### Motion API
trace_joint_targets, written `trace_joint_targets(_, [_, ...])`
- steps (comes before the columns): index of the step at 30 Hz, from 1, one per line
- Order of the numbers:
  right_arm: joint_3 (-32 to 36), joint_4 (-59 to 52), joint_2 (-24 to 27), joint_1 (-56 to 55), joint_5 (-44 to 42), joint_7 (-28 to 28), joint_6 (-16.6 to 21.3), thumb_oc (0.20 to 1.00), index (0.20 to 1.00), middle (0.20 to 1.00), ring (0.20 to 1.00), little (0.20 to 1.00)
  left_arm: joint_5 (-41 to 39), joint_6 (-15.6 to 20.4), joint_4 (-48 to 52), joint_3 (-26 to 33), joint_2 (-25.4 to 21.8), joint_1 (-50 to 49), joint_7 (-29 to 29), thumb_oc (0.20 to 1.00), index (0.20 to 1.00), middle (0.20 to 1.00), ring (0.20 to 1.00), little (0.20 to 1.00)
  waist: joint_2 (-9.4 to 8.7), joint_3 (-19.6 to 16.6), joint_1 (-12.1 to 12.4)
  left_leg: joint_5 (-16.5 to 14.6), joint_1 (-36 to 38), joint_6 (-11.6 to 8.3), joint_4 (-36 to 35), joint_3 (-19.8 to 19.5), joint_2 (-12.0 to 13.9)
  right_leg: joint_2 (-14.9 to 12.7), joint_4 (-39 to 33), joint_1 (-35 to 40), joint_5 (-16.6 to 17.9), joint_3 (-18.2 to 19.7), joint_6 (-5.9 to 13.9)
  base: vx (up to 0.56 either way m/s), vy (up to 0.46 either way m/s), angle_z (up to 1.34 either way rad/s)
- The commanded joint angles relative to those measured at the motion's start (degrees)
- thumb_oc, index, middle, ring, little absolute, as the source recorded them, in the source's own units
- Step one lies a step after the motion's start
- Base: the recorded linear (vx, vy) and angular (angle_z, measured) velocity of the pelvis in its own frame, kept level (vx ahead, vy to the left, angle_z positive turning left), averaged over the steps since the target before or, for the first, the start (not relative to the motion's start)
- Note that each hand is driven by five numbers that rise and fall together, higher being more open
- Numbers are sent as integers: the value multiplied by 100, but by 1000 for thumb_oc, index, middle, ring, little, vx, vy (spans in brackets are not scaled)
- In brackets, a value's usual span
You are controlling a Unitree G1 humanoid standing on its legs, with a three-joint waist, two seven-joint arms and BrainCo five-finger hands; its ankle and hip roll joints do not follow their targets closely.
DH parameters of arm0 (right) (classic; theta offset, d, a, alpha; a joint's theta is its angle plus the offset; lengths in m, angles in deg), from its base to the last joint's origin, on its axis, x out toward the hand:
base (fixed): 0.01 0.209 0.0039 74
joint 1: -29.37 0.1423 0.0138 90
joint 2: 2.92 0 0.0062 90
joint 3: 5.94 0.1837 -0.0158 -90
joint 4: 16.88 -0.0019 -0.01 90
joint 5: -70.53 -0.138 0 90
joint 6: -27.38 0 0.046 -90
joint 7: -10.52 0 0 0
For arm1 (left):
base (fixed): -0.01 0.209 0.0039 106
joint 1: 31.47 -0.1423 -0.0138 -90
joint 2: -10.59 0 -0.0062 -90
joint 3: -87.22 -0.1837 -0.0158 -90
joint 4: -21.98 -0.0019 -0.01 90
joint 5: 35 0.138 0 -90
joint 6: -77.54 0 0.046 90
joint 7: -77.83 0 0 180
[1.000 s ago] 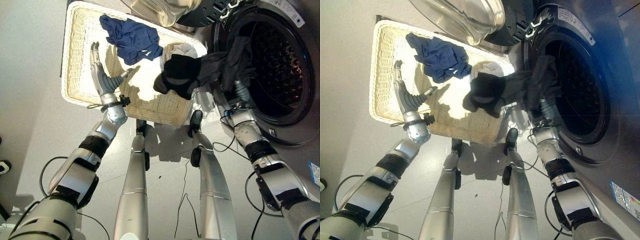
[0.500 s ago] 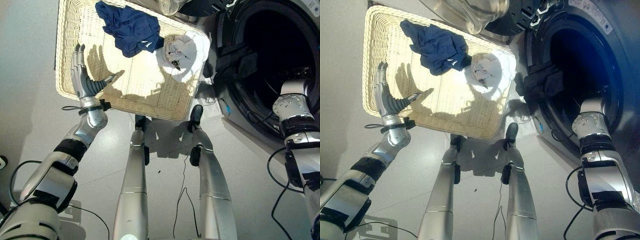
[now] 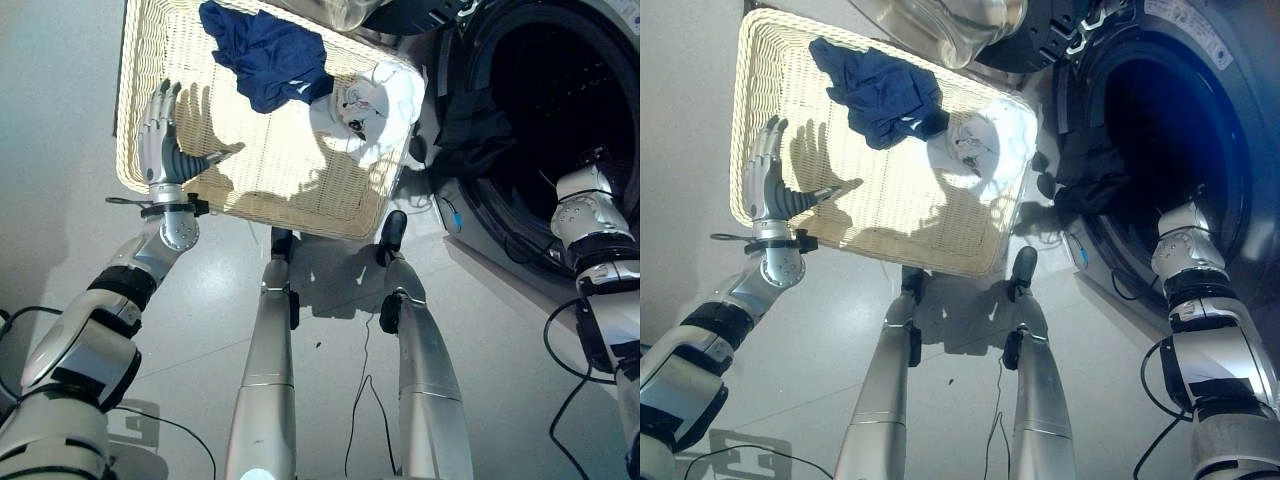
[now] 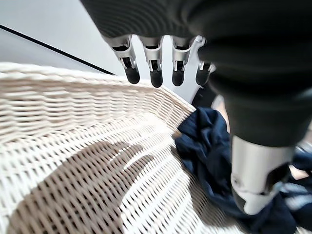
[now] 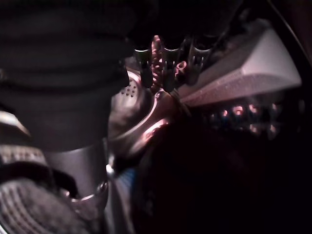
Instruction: Put the clothes into the washing machine.
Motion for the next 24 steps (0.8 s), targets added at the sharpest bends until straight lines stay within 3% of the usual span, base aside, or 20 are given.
trace_joint_targets(1, [-302,333,1742,568,641,-5,-920,1000,1000,1000,1000,1000,234,99,-124,165,-149,371,-41,1000,1000,1000,1000,1000,-117,-106,-82,189,549,446,-757,40,-594,640,250,396,-321,-387,472,0,0,0])
trace_joint_targets(3, [-453,438,1763,657,994,-85,-1070,1000,1000,1000,1000,1000,252,74,-130,103,-159,449,-15,1000,1000,1000,1000,1000,-116,-106,-67,193,547,453,-763,45,-594,633,249,402,-320,-404,473,0,0,0])
trace_joint_targets(4, [-775,472,1790,855,1940,-273,-1519,1000,1000,1000,1000,1000,234,62,-154,11,-185,583,27,1000,1000,1000,1000,1000,-99,-106,-66,199,516,464,-762,41,-598,627,253,376,-313,-411,480,0,0,0])
trace_joint_targets(6, [-1391,281,1718,1333,2573,-513,-2081,1000,1000,1000,1000,1000,245,-30,-159,-172,-151,813,21,1000,1000,1000,1000,1000,-89,-106,-51,199,472,469,-739,43,-598,623,273,341,-324,-411,486,0,0,0])
trace_joint_targets(9, [-1850,143,1545,1817,3008,-536,-2341,1000,1000,1000,1000,1000,243,-81,-233,-282,-128,1100,36,1000,1000,1000,1000,1000,-63,-106,-54,175,445,459,-738,68,-583,609,271,314,-364,-412,486,0,0,0])
trace_joint_targets(14, [-2075,27,1262,2001,3328,-564,-2300,1000,1000,1000,1000,1000,444,-179,-335,-435,-67,1503,36,1000,1000,1000,1000,1000,-16,-106,-87,163,414,445,-776,119,-564,602,267,263,-416,-397,482,-31,47,-1])
trace_joint_targets(24, [-1856,27,727,1599,3657,-420,-1927,1000,1000,1000,1000,1000,683,-447,-685,-653,214,2089,-168,1000,1000,1000,1000,1000,-2,-106,-188,148,315,410,-807,190,-509,600,318,121,-465,-357,498,-4,8,0])
